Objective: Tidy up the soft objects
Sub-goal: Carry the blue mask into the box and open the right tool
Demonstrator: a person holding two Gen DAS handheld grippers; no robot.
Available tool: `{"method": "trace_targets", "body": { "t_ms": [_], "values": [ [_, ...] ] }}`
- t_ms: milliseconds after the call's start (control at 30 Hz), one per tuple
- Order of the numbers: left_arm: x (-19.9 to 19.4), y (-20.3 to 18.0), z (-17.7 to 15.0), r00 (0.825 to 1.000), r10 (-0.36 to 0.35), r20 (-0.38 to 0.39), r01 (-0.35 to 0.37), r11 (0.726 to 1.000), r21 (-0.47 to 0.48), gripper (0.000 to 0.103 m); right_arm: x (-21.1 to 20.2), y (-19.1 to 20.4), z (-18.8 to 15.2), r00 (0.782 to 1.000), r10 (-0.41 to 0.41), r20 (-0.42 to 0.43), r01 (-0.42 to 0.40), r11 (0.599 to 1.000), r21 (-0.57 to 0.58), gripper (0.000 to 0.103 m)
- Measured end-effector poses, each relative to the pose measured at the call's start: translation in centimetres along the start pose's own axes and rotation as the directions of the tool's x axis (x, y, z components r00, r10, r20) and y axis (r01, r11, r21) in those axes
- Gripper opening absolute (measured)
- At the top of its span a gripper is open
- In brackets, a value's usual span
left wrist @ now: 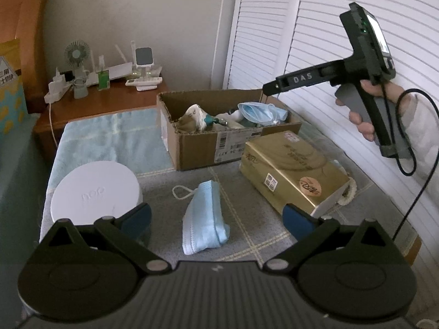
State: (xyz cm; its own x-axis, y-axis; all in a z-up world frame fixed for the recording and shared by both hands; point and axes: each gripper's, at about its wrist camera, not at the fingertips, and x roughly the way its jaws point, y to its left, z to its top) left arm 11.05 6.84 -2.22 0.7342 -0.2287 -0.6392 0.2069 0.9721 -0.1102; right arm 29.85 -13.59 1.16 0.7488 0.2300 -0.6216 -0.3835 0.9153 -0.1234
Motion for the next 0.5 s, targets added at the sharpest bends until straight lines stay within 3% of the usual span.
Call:
{"method": "trace_targets", "body": {
  "t_ms": [500],
  "values": [
    [-1.8,-1.2,-0.9,1.0,0.009,0.007,-0.009,1.0,0.017,0.101,-4.7,0.9,-2.1,1.0,-0.008,0.018,0.008,1.0,0.017,0.103]
  ]
}}
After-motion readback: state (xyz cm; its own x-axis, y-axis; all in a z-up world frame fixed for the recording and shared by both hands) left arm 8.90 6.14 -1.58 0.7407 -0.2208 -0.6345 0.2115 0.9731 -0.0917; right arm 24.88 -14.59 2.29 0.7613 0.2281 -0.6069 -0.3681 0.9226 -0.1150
